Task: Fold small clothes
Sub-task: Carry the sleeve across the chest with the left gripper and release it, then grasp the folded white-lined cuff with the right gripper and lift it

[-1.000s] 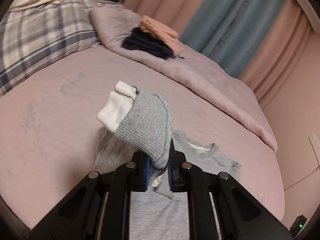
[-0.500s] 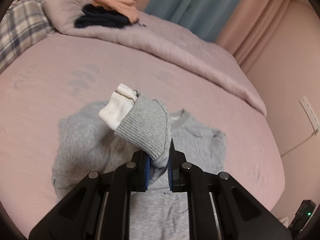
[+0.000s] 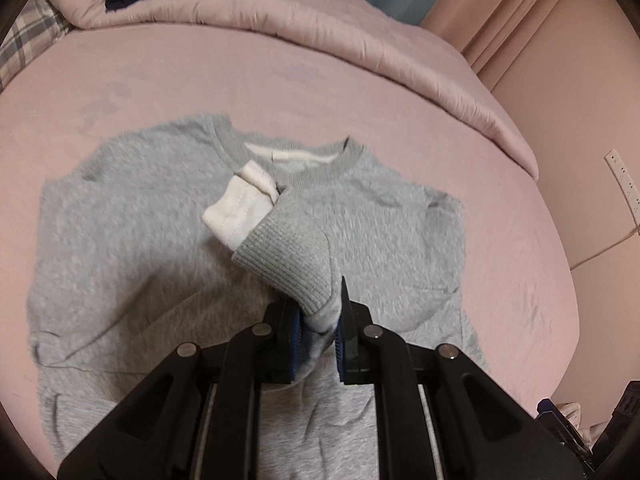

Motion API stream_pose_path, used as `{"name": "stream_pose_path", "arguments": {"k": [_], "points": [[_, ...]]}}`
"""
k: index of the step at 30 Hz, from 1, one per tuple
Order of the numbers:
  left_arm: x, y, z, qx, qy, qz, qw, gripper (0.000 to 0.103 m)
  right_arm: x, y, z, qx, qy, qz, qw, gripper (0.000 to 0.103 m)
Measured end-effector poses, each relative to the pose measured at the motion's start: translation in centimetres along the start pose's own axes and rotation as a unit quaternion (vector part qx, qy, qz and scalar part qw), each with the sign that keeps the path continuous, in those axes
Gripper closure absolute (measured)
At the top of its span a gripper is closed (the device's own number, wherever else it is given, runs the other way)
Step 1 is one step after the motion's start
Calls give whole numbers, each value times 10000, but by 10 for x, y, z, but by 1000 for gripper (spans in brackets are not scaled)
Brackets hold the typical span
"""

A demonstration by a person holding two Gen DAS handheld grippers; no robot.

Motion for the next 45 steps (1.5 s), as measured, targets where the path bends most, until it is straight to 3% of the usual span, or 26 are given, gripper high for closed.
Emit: {"name": "stream_pose_path", "arguments": {"k": [6,14,16,18,24,28,33,38,45], "points": [[-25,14,-6,127,-55,-316,9994,90,-6,2,4,-18,16,-71,10000,10],[-30,19,-7,59,-92,-415,9991,88,-9,4,6,17,57,-150,9999,10],[-21,20,1,-176,133,-413,9989,73,-9,4,6,17,79,-154,9998,10],[-2,19,6,-324,285,-260,9987,52,-9,4,6,15,75,-159,9998,10],[64,14,-12,-213,305,276,9989,31,-8,-3,-2,195,111,-125,9997,10],[98,14,-51,68,-158,562,9983,30,-5,-14,-24,549,38,-73,9985,10],[120,28,-119,652,-859,662,9920,31,2,-32,-79,1373,-107,38,9905,10],[119,41,-159,1212,-980,511,9865,32,-14,-43,-144,2041,-534,-224,9772,10],[118,58,-188,1544,-1170,368,9804,37,-78,-36,-214,2509,-508,-849,9629,10]]}}
Point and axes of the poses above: each gripper's, at about its wrist camera, not at the fingertips, and x roughly against the way its jaws point, z to its right, y to its underside, the point moved 7 cm from there along -x, roughly the way its jaws point, and after that the axes turned 7 degrees about -z, right-handed, at the moved point
